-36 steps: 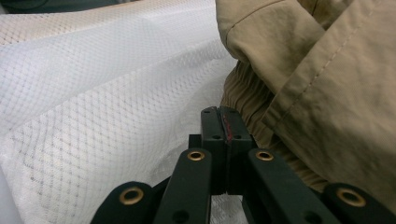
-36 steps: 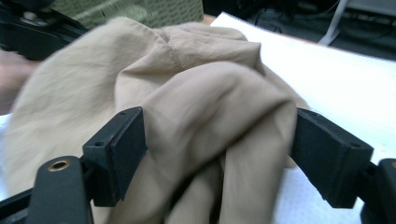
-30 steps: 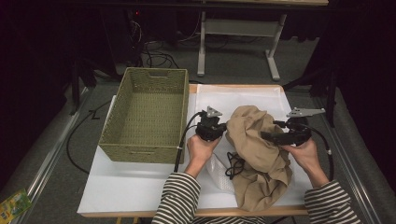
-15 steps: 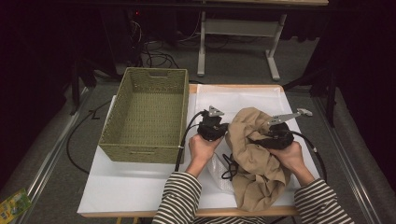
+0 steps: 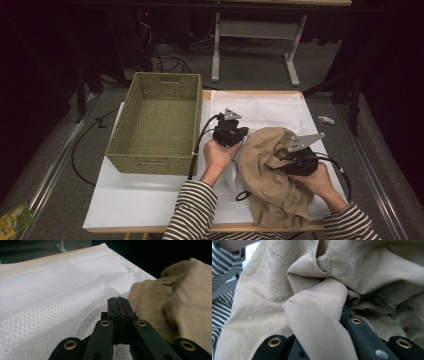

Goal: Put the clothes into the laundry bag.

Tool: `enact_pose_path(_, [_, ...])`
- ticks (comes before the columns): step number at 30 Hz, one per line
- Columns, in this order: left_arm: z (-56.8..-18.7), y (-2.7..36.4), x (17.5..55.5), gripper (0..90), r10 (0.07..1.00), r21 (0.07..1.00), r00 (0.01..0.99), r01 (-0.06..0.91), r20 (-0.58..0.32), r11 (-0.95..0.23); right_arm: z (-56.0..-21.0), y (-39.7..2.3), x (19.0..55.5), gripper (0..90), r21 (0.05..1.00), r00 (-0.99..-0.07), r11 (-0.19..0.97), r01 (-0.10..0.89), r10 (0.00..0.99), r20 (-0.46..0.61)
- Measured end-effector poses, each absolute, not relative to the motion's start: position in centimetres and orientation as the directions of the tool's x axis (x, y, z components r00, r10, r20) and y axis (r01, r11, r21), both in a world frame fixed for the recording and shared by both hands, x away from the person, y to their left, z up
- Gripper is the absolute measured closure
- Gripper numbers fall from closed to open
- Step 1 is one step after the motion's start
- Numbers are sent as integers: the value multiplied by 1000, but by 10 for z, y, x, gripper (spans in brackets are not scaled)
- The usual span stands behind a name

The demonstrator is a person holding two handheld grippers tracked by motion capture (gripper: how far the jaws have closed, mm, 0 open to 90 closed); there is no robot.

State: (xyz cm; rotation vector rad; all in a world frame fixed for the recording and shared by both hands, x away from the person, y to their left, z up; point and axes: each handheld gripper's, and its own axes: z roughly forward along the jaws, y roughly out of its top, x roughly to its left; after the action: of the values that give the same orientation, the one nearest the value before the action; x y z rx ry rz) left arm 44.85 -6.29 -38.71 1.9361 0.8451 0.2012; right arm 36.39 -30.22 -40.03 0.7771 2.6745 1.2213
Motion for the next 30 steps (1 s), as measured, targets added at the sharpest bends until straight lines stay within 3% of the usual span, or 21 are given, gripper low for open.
enact_pose_path(6, [-376, -63, 442, 900, 619, 850, 762, 444, -192, -282, -415, -288, 371, 857, 695, -850, 561, 449, 507, 140])
enact_pose_path(19, [-371, -59, 430, 900, 609, 864, 774, 418, -176, -282, -439, -280, 406, 841, 688, -723, 491, 534, 687, 71])
enact_pose_path(21, [-374, -58, 431, 900, 611, 862, 771, 423, -180, -280, -437, -281, 404, 802, 690, -724, 491, 531, 687, 68])
enact_pose_path(27, [-374, -57, 431, 900, 616, 865, 769, 417, -174, -277, -416, -295, 383, 577, 711, -726, 492, 503, 687, 38])
enact_pose_path(30, [-373, -55, 431, 900, 616, 865, 768, 418, -175, -276, -404, -307, 372, 524, 716, -724, 492, 494, 689, 26])
